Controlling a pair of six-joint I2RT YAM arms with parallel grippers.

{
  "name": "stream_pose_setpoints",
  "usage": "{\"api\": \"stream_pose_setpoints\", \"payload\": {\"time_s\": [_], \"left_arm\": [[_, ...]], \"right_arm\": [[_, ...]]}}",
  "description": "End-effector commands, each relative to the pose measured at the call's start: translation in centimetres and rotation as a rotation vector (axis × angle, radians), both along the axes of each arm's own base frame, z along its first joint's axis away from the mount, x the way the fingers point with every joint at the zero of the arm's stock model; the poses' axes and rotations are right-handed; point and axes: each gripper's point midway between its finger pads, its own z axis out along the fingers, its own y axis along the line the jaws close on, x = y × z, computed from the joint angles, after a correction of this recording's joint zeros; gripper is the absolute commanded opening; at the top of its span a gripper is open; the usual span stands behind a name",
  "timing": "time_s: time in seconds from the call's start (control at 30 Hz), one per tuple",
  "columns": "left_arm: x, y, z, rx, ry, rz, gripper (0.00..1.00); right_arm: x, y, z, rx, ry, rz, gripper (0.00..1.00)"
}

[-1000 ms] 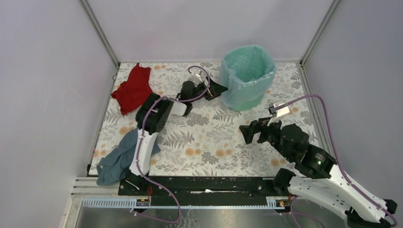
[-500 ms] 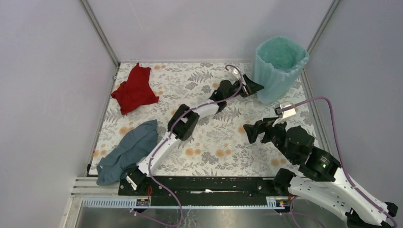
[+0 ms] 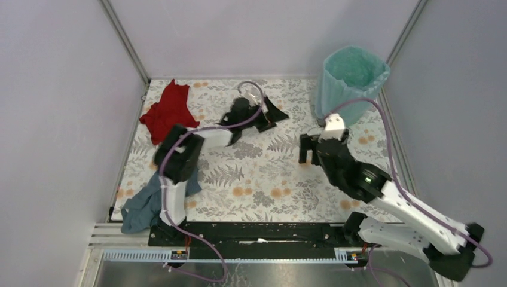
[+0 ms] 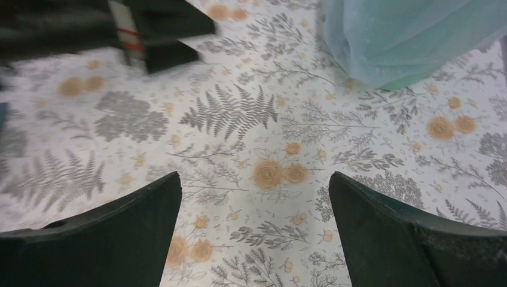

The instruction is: Put the trash bags into the trash bin

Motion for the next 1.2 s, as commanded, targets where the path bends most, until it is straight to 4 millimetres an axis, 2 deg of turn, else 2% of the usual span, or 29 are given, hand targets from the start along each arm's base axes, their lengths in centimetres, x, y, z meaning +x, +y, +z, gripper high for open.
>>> {"api": "stream_pose_setpoints", "payload": {"time_s": [0.0, 0.13, 0.23, 0.33, 0.43, 0.6, 0.7, 0.8, 1.0, 1.03, 1.1, 1.17], "left_arm": [[-3.7, 5.2, 8.6, 0.010, -0.189, 0.002, 0.99], [-7.1, 10.2, 10.3, 0.126, -0.210, 0.074, 0.99], [-9.5, 13.2, 12.2, 0.198, -0.248, 0.123, 0.99], [-12.2, 15.0, 14.4, 0.218, -0.298, 0.119, 0.99], [-15.4, 16.4, 16.6, 0.203, -0.349, 0.094, 0.99], [-19.3, 18.7, 17.7, 0.232, -0.380, 0.072, 0.99], [-20.8, 19.9, 18.3, 0.253, -0.396, 0.078, 0.99], [-21.9, 20.9, 19.1, 0.268, -0.416, 0.093, 0.99], [-22.6, 22.4, 19.5, 0.300, -0.433, 0.134, 0.99], [-22.7, 22.4, 19.6, 0.300, -0.432, 0.134, 0.99], [-22.8, 22.5, 19.8, 0.297, -0.431, 0.137, 0.99], [-22.7, 22.6, 20.3, 0.292, -0.437, 0.148, 0.99]], "right_arm": [[4.4, -0.1, 0.1, -0.033, -0.010, -0.200, 1.00], [10.2, -0.4, -3.5, 0.070, 0.129, -0.259, 1.00], [14.1, -1.0, -5.9, -0.019, 0.147, -0.340, 1.00], [18.0, -1.8, -8.3, -0.078, 0.186, -0.424, 1.00], [20.9, -3.2, -10.6, -0.172, 0.186, -0.508, 1.00], [25.2, -6.4, -13.1, -0.373, 0.098, -0.592, 1.00], [27.2, -8.8, -14.7, -0.449, 0.112, -0.630, 1.00], [29.0, -9.9, -15.3, -0.529, 0.112, -0.616, 1.00], [31.5, -11.6, -16.0, -0.585, 0.103, -0.610, 1.00], [31.6, -11.6, -15.8, -0.590, 0.110, -0.602, 1.00], [31.2, -9.7, -15.3, -0.541, 0.151, -0.526, 1.00], [28.9, -7.1, -14.4, -0.488, 0.208, -0.455, 1.00]]}}
